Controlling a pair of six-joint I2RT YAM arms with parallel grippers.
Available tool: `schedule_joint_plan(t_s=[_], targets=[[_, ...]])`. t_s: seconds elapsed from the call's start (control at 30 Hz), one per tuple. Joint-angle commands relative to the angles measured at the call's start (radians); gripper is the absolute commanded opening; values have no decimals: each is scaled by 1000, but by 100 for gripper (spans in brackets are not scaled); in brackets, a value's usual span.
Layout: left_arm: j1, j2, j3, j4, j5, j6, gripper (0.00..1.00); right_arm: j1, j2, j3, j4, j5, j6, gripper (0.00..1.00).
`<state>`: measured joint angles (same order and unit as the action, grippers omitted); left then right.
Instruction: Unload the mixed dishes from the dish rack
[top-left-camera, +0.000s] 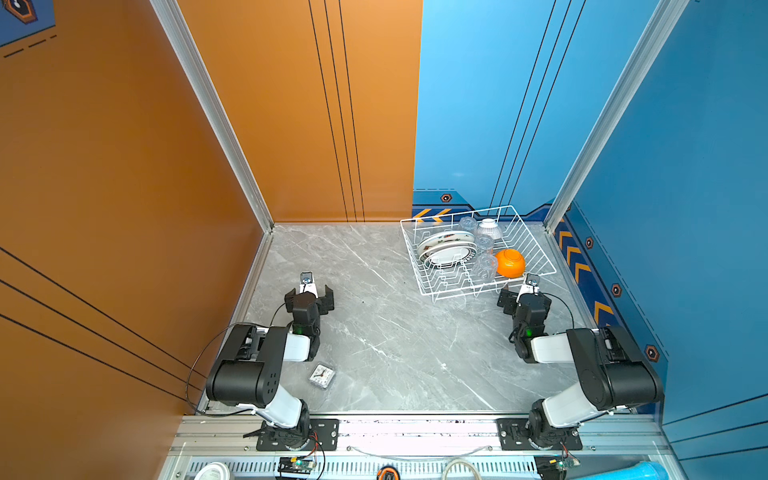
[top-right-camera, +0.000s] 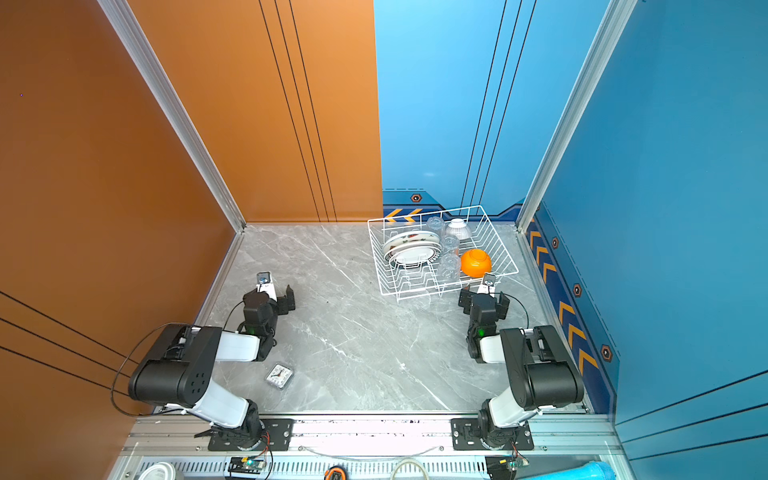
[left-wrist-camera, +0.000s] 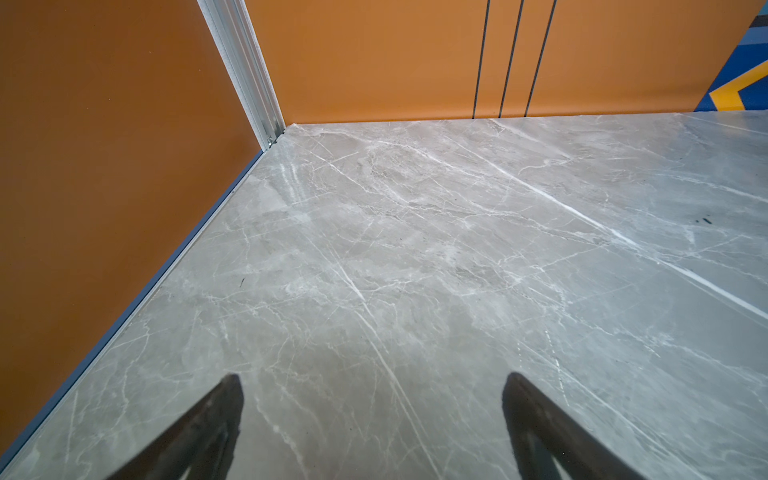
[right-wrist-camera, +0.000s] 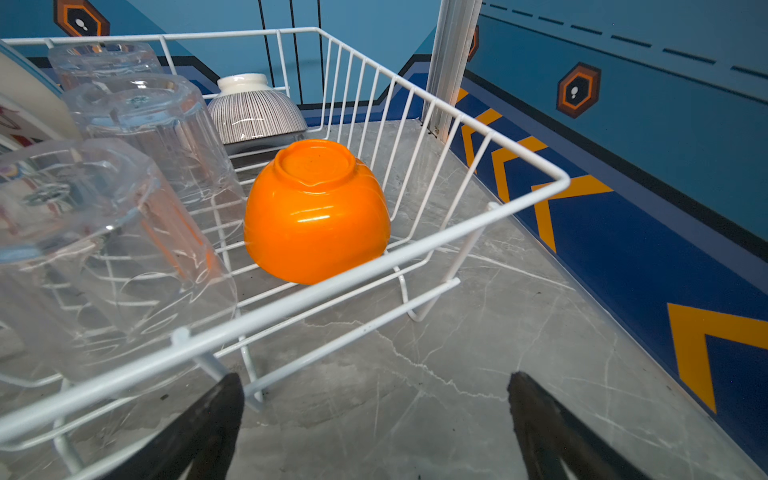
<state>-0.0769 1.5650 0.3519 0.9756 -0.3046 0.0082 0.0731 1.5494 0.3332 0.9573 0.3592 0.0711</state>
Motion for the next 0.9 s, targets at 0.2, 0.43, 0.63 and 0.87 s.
schedule_joint_plan(t_s=[0.2,0.43,0.63,0.87], targets=[[-184,-153,18,-70,-365,134,98,-11,-51,23,-55,-49,15,100],[-379,-274,102,-238,-617,118,98,80,-236,12,-213,59,-20,100],[-506,-387,308,-809,-581,-192,98,199,-474,-63,-320,193,5,100],[-589,-362,517,-1202,-321,-479,98,200,-758,30,-806,173,179,100]])
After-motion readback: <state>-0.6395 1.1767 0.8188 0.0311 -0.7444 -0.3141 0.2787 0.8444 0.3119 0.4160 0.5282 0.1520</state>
